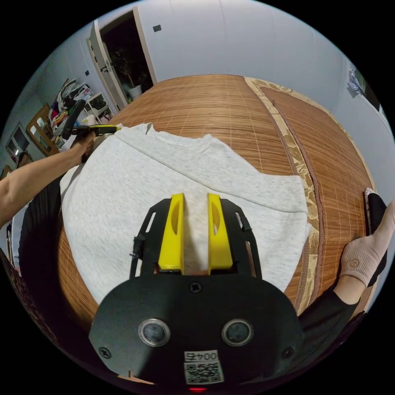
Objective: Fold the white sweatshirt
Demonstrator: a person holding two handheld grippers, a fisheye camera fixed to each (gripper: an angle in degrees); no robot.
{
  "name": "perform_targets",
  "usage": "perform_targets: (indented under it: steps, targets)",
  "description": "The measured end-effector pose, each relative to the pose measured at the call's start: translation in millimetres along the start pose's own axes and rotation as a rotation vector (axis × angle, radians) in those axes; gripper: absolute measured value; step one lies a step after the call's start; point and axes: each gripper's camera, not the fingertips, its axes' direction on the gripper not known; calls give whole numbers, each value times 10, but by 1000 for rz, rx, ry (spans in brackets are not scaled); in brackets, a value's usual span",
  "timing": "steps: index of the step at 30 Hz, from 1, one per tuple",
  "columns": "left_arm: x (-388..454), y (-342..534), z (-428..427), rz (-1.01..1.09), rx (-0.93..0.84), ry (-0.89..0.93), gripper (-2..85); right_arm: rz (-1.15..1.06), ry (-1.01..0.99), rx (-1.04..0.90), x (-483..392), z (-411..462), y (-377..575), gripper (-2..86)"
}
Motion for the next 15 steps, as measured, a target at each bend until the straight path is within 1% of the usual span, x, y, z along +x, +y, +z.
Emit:
perform_targets:
  steps: [1, 3, 4, 6, 9, 11, 13, 15]
  targets:
    - [-53, -14, 14, -12, -3, 20, 80, 4, -3, 1, 3, -1, 3, 91]
    - [-382, -25, 48, -94, -26, 168, 127, 16, -19, 5, 14, -7, 11, 88]
    - [-457, -9, 26, -111, -22, 196, 140, 18, -23, 5, 15, -9, 13, 87]
    - [-644, 155, -231, -155, 42, 234, 143, 25, -34, 7, 7, -18, 19, 87]
    - [-447, 557, -642, -101, 143, 216, 126, 26, -34, 6, -33, -31, 23, 87]
    - [-178, 835, -732, -38, 167, 219, 122, 24, -31, 6, -65, -41, 25, 86]
    - [129, 1064, -635, 49, 140, 198, 120, 23, -29, 7, -97, -53, 29, 86]
    - [403, 1263, -256, 156, 20, 93, 120, 22, -28, 8, -140, -73, 34, 86]
